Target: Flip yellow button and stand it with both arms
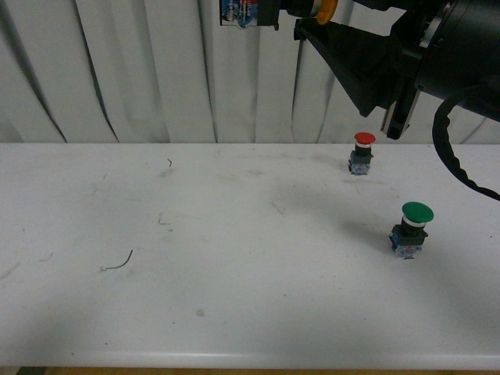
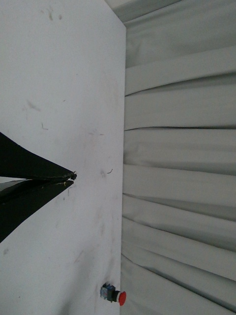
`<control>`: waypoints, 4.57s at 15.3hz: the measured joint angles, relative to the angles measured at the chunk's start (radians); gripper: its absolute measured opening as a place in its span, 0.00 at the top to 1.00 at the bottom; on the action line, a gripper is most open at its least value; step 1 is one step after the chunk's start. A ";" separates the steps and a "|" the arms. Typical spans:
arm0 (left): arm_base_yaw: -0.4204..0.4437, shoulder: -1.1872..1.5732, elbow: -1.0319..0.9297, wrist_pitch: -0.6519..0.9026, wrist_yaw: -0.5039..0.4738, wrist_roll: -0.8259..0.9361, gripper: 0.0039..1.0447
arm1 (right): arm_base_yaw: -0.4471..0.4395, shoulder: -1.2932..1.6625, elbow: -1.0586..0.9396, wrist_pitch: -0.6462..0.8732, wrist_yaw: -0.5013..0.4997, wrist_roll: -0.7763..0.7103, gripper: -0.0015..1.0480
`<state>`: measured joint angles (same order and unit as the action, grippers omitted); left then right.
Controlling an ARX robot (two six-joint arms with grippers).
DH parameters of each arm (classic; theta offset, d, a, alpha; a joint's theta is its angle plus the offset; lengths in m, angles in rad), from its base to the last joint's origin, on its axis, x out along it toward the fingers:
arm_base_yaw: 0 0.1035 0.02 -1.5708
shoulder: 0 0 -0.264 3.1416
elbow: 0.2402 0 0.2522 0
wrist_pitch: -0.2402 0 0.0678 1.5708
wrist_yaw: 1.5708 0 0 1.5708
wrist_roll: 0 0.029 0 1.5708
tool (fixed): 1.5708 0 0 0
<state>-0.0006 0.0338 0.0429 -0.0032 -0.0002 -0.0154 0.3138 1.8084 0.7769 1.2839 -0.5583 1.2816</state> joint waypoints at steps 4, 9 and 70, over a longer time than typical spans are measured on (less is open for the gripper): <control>0.000 -0.025 -0.034 0.006 -0.002 0.000 0.99 | 0.000 0.000 0.000 0.000 0.000 0.000 0.67; 0.000 -0.025 -0.034 0.000 0.000 0.000 0.78 | -0.002 -0.010 0.000 -0.003 0.011 -0.114 0.67; 0.000 -0.025 -0.034 0.000 0.000 0.002 0.06 | -0.180 0.389 0.645 -1.040 0.620 -1.298 0.06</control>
<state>-0.0006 0.0086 0.0090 -0.0036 -0.0002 -0.0139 0.1337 2.1979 1.4216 0.2440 0.0620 -0.0162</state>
